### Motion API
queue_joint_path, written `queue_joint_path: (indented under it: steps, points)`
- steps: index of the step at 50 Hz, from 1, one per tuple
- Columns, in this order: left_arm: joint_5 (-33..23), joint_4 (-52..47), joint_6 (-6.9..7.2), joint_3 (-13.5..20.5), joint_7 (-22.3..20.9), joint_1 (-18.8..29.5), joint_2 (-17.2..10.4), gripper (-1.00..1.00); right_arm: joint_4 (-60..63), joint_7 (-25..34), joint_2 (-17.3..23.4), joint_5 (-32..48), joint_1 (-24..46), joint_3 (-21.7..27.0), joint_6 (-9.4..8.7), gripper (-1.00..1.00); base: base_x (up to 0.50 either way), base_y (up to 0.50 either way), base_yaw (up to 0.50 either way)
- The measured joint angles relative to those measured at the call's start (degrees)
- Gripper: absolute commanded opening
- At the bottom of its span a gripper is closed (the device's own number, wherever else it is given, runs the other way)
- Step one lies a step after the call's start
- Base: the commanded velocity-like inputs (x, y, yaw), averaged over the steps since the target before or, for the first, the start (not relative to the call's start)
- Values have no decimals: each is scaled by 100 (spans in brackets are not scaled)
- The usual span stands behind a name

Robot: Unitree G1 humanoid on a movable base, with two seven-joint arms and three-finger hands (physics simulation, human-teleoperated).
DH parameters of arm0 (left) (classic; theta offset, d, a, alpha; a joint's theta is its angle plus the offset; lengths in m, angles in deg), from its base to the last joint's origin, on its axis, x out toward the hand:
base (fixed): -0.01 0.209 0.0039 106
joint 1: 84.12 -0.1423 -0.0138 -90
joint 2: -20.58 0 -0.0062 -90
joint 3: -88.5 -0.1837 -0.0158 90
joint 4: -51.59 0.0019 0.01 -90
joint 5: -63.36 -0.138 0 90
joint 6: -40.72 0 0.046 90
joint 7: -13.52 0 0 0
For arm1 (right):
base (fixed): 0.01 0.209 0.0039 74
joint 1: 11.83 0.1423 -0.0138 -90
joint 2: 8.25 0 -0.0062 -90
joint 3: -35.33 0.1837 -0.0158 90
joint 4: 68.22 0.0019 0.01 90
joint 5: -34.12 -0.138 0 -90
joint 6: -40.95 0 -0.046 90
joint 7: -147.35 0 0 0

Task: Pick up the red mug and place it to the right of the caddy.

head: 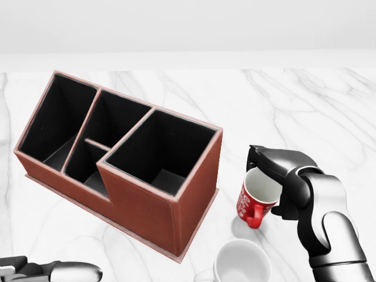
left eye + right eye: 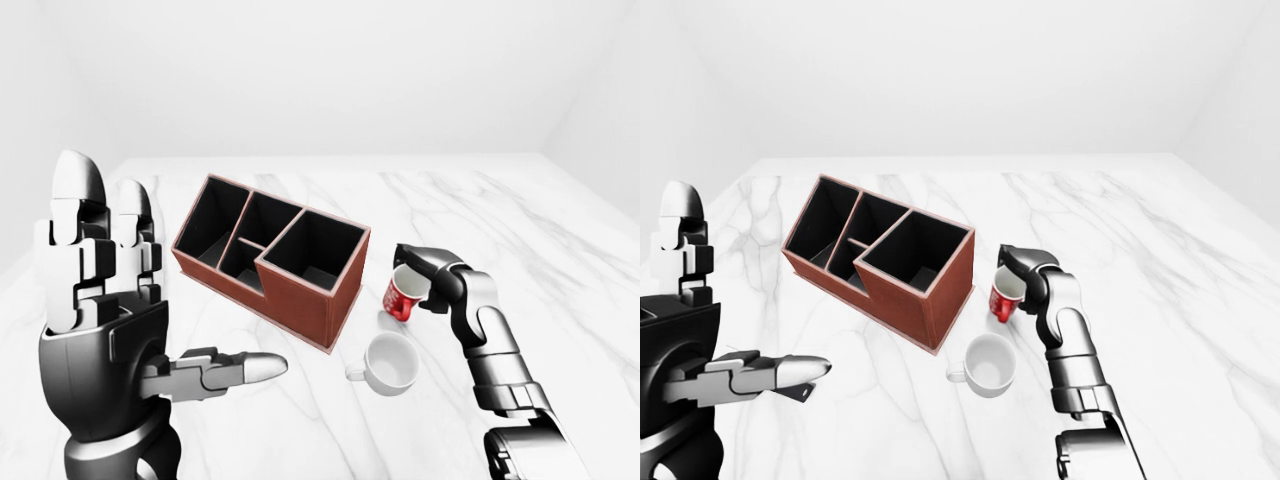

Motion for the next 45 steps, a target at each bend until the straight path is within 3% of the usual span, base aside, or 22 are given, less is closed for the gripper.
queue_joint_path:
  steps: [16, 45]
  points:
    - [25, -16, 0, 29, -18, 2, 3, 100, -708, -97, -103, -56, 329, -107, -4, -100, 0, 0, 0]
    - [68, -16, 0, 90, -59, -1, 11, 100, -1921, -1039, -111, -414, 928, -209, -4, -100, 0, 0, 0]
